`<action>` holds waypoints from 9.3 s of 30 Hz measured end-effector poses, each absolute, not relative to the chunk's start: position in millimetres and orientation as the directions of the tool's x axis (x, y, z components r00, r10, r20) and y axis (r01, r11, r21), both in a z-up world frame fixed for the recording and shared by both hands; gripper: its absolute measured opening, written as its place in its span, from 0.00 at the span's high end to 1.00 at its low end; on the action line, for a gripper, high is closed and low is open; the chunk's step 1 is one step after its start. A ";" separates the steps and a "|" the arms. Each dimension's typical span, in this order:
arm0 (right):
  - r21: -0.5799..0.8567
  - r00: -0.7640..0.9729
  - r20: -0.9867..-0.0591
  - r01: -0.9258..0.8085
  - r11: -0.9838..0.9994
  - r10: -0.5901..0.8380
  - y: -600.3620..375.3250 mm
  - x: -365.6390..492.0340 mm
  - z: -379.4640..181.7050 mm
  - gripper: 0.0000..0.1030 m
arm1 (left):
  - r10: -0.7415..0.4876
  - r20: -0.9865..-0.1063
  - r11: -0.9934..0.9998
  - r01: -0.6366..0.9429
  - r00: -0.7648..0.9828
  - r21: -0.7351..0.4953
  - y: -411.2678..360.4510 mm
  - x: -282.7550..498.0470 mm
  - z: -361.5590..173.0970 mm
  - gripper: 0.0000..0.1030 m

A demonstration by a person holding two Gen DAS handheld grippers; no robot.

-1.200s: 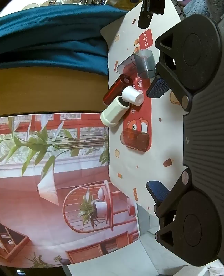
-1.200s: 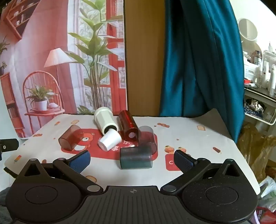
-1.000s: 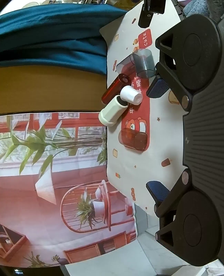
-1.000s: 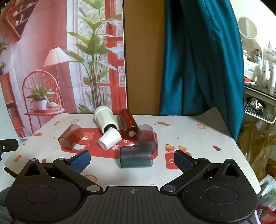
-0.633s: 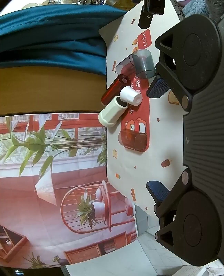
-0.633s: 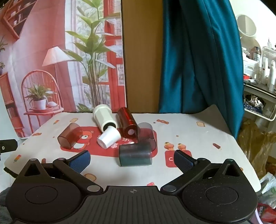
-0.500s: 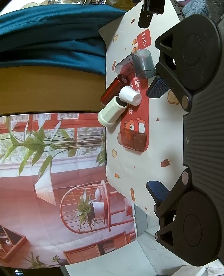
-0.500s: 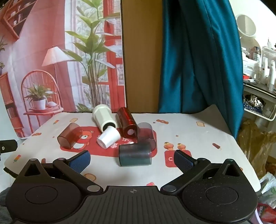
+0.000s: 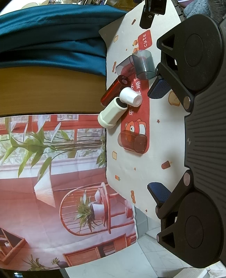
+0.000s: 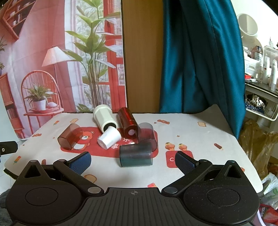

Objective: Flip cup upright

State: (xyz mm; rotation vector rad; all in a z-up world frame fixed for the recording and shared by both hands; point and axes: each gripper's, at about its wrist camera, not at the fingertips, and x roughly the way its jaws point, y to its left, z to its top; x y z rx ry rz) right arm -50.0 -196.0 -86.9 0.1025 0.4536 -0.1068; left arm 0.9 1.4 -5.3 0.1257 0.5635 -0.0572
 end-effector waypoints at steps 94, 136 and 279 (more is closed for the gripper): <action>0.151 0.845 -0.534 0.113 0.982 -0.015 -205.1 -3.1 -125.1 0.00 | -0.058 -0.648 0.996 -0.004 0.760 -0.093 43.2 57.2 -42.9 0.00; 0.141 0.781 -0.625 0.112 0.984 0.001 -216.0 55.8 -151.1 0.00 | 0.048 -0.652 0.994 0.026 0.757 0.104 15.5 255.7 -111.3 0.02; 0.092 0.736 -0.656 -0.140 0.986 0.166 -147.6 120.0 -134.9 0.09 | 0.037 -0.685 0.991 -0.116 0.728 -0.070 49.1 117.8 -70.2 0.03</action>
